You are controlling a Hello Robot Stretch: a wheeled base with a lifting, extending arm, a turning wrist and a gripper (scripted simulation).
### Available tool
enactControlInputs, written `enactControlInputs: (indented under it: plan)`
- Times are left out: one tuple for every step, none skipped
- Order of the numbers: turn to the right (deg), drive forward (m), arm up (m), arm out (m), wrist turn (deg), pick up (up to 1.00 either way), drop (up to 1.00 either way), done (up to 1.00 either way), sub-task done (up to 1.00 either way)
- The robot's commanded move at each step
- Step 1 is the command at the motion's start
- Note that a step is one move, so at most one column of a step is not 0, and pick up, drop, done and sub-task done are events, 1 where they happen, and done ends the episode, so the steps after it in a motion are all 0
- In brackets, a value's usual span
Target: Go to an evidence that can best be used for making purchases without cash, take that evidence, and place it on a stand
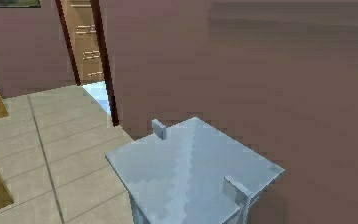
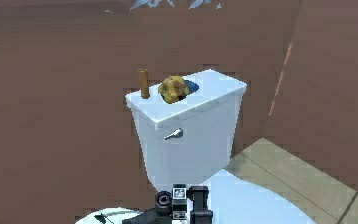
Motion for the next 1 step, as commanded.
enactControlInputs:
  plan:
    - [0.0, 0.00, 0.00, 0.00, 0.0, 0.00, 0.00, 1.00, 0.00]
